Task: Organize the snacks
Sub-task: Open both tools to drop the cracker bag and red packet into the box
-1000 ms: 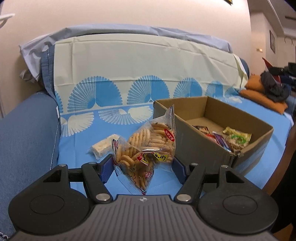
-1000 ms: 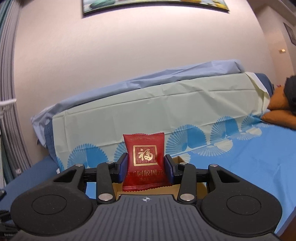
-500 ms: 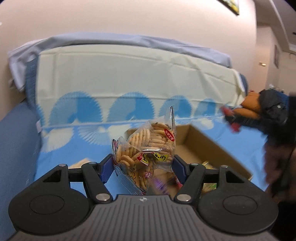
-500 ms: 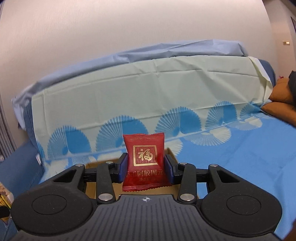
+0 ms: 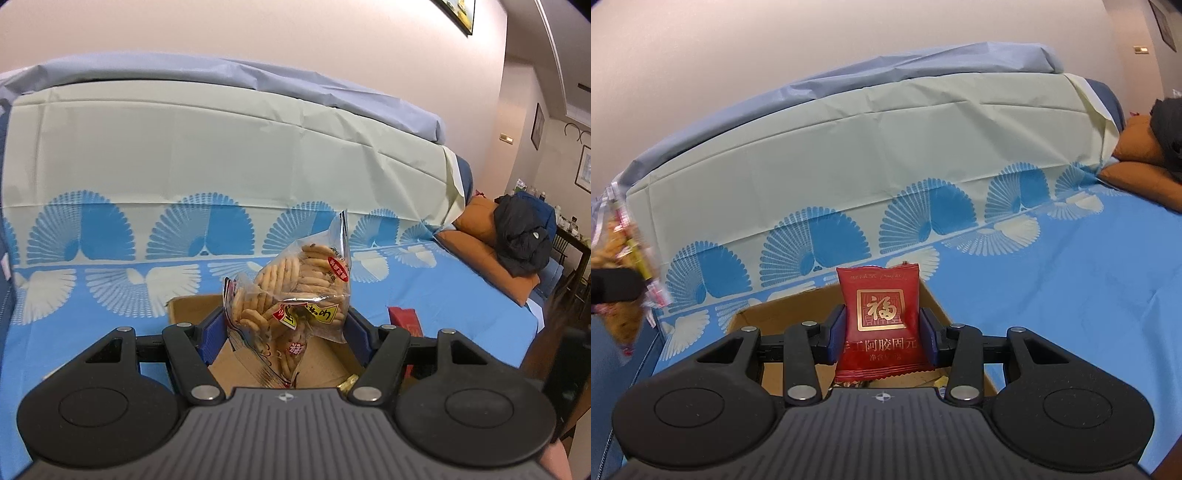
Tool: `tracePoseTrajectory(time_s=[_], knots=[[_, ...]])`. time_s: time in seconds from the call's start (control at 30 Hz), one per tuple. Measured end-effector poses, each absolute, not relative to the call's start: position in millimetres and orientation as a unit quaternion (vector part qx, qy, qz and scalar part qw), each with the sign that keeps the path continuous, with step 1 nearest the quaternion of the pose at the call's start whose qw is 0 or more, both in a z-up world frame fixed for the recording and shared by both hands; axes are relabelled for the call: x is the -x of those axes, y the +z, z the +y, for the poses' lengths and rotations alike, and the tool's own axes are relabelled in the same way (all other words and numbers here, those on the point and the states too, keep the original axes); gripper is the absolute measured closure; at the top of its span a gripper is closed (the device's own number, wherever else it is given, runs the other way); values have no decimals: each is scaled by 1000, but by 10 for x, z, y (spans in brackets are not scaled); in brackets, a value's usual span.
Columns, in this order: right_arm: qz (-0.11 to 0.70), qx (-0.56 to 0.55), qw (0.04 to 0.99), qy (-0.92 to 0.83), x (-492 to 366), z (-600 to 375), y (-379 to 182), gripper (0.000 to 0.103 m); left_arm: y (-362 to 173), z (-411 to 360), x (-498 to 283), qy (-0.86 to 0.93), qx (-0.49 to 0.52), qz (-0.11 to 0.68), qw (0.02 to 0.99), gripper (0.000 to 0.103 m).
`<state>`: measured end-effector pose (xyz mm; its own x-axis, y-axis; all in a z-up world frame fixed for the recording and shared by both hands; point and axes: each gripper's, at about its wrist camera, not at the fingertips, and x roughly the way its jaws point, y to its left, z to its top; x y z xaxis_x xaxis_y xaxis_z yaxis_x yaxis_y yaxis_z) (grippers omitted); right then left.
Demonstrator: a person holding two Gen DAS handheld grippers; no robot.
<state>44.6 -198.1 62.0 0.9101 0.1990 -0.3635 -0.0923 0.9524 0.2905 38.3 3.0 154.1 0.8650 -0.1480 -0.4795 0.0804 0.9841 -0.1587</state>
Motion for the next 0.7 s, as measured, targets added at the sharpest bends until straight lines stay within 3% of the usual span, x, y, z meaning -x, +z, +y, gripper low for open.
tracePoseTrajectory(time_s=[0.7], knots=[[174,-147,972,62,-455,-2147,669,59,1239,-302,-995,-56,77,272,958,31]])
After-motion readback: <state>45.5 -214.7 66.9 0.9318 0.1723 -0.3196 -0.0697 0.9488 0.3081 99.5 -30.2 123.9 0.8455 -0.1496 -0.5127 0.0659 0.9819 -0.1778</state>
